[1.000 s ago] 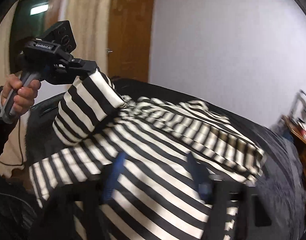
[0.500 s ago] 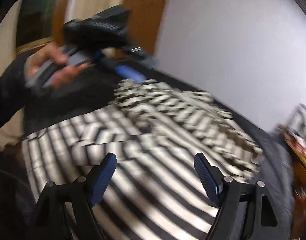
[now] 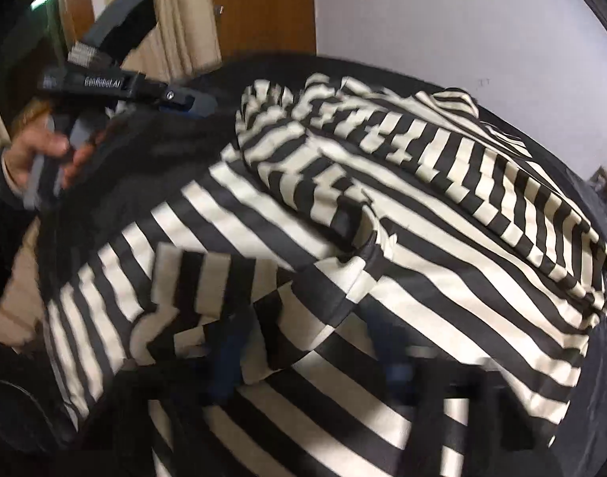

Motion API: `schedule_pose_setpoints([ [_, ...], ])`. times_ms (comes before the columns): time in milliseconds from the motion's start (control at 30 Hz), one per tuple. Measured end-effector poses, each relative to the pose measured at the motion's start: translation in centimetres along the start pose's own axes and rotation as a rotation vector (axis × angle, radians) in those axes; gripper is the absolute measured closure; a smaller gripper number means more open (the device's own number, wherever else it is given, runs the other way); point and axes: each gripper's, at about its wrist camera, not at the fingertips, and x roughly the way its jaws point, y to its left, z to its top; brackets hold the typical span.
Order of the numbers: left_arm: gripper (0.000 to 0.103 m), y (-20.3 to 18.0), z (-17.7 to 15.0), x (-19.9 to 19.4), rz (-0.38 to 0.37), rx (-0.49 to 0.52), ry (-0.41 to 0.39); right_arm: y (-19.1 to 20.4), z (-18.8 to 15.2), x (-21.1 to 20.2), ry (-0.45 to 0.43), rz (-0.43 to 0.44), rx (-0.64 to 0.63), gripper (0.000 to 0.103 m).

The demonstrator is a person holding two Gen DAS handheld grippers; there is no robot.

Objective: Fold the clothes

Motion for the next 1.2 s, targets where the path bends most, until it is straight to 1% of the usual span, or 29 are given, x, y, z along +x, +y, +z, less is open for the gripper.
schedule_pose_setpoints([
  [67,0.022,0.4,-0.2,1.0,0.032,0.021,0.028,0.3,-0.1,-0.1,-0.002,-0.025,-0.035,0.066],
  [167,0.022,1.3,0.1,2.0,0.091,0.034,0.054,-0.4,0.1,-0.8,-0.018,-0.099,-0.047,0.066],
  [267,0.022,1.9,1.0,2.5,0.128,0.038,0.061,-3.1,0.9,-1.2,-0.03,-0.185,0.003,0.066],
  [400,0.022,2.0,2.6,3.0,0.144,0.045,0.06,-7.9,1.6,-1.1,-0.035,-0.362,0.081,0.066],
  [467,0.022,1.9,3.3,3.3,0.16,0.054,0.06,-9.9,1.4,-1.9,-0.051,-0.404,0.139,0.066],
  [533,0.022,1.8,3.9,3.7,0.169,0.059,0.057,-11.1,1.2,-3.1,-0.075,-0.423,0.18,0.062],
  [600,0.022,1.8,4.4,4.2,0.174,0.054,0.055,-11.7,0.6,-4.4,-0.101,-0.416,0.208,0.062],
  [633,0.022,1.9,4.7,4.4,0.173,0.047,0.055,-11.7,0.1,-5.2,-0.112,-0.395,0.221,0.062],
  [667,0.022,2.0,4.8,4.6,0.173,0.041,0.056,-11.7,-0.4,-5.7,-0.121,-0.346,0.241,0.061],
  [700,0.022,2.0,5.0,4.8,0.174,0.037,0.058,-11.7,-0.9,-6.2,-0.127,-0.274,0.265,0.06],
  [767,0.022,2.0,5.3,5.0,0.175,0.034,0.058,-11.4,-2.1,-6.7,-0.126,-0.101,0.317,0.06],
  [833,0.022,1.8,5.5,5.1,0.177,0.038,0.055,-10.2,-2.9,-6.5,-0.111,0.008,0.323,0.06],
  [867,0.022,1.9,5.6,5.0,0.177,0.039,0.054,-9.6,-3.2,-6.4,-0.099,0.039,0.32,0.06],
  [1000,0.022,1.5,6.1,5.3,0.173,0.036,0.048,-7.5,-3.9,-5.0,-0.036,0.051,0.295,0.06],
  [1067,0.022,1.3,6.4,5.3,0.169,0.035,0.044,-6.7,-3.8,-4.3,-0.016,0.036,0.266,0.06],
  [1133,0.022,1.3,6.6,5.4,0.167,0.036,0.042,-6.2,-3.6,-3.9,-0.016,0.008,0.246,0.06],
  [1167,0.021,1.3,6.7,5.5,0.166,0.036,0.041,-6.2,-3.4,-3.8,-0.019,0.0,0.242,0.066],
  [1200,0.021,1.3,6.8,5.6,0.165,0.035,0.041,-6.1,-3.2,-4.0,-0.023,-0.014,0.23,0.066],
])
